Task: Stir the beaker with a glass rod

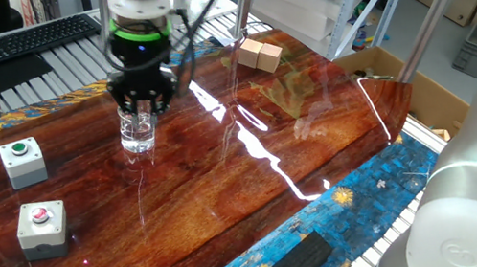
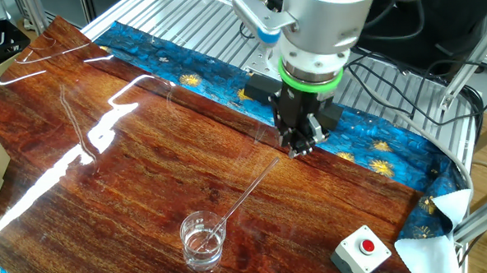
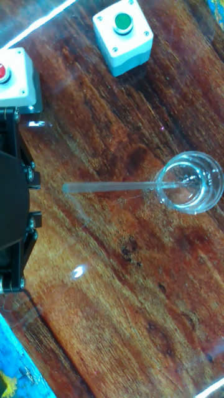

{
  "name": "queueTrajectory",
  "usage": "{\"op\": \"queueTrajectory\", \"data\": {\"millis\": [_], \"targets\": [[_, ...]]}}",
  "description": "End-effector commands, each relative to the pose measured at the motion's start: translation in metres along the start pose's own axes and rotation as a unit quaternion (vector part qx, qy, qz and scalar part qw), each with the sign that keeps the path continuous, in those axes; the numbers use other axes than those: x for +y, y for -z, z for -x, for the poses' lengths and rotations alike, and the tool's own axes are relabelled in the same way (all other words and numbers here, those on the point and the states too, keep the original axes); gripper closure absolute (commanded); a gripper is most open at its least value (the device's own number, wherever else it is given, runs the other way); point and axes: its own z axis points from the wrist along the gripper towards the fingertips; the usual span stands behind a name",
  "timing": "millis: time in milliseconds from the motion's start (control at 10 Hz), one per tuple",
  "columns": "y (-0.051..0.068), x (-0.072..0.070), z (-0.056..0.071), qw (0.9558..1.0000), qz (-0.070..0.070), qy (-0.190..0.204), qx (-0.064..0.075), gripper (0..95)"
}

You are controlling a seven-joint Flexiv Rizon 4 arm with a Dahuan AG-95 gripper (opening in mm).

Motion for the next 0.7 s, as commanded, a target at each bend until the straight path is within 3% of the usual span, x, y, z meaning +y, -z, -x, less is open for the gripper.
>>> {"op": "queueTrajectory", "data": {"millis": [100, 700], "targets": [[-0.001, 0.001, 0.001, 0.9999, 0.007, -0.003, -0.007, 76.0], [0.0, 0.01, 0.014, 0.9992, -0.001, -0.011, -0.039, 76.0]]}}
